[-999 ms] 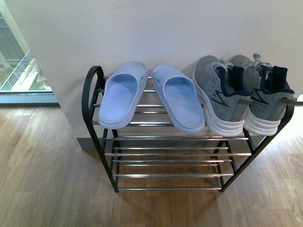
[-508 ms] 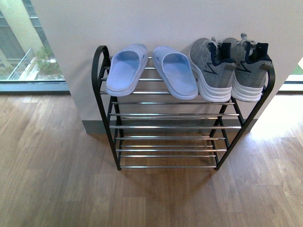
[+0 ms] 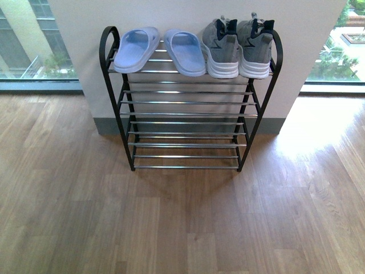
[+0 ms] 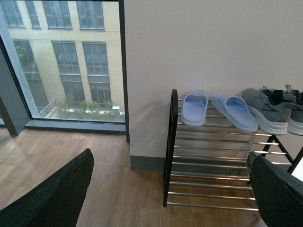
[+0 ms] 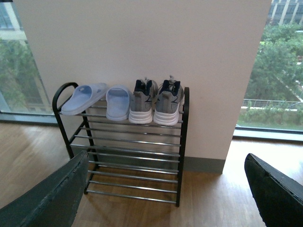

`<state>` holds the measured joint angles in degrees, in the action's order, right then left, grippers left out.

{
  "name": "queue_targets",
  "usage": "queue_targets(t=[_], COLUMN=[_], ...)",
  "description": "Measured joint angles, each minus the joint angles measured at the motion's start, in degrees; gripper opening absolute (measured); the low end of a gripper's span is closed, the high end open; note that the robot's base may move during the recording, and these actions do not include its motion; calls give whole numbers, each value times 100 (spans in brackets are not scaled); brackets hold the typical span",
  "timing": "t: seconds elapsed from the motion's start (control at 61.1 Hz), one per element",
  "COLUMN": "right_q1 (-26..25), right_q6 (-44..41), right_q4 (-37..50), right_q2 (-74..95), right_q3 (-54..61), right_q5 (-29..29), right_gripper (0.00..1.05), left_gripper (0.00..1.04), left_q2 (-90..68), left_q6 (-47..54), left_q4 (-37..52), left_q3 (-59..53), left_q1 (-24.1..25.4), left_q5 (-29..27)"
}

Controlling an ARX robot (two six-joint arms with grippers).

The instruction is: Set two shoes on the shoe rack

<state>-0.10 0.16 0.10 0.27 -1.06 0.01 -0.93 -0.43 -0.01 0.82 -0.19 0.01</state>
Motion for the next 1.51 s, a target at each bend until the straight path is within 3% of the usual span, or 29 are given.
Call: queue_targets(t=[1.507], right_q1=[0], right_q6=[0], right_q4=[-2], right_q2=[-2], right_q3=[0], right_q5=[0], right_gripper=[95], left_gripper=[95], left_q2=[0], left_q6=[2], left_q4=[0], left_q3=[0], left_q1=[0], left_q5=[0])
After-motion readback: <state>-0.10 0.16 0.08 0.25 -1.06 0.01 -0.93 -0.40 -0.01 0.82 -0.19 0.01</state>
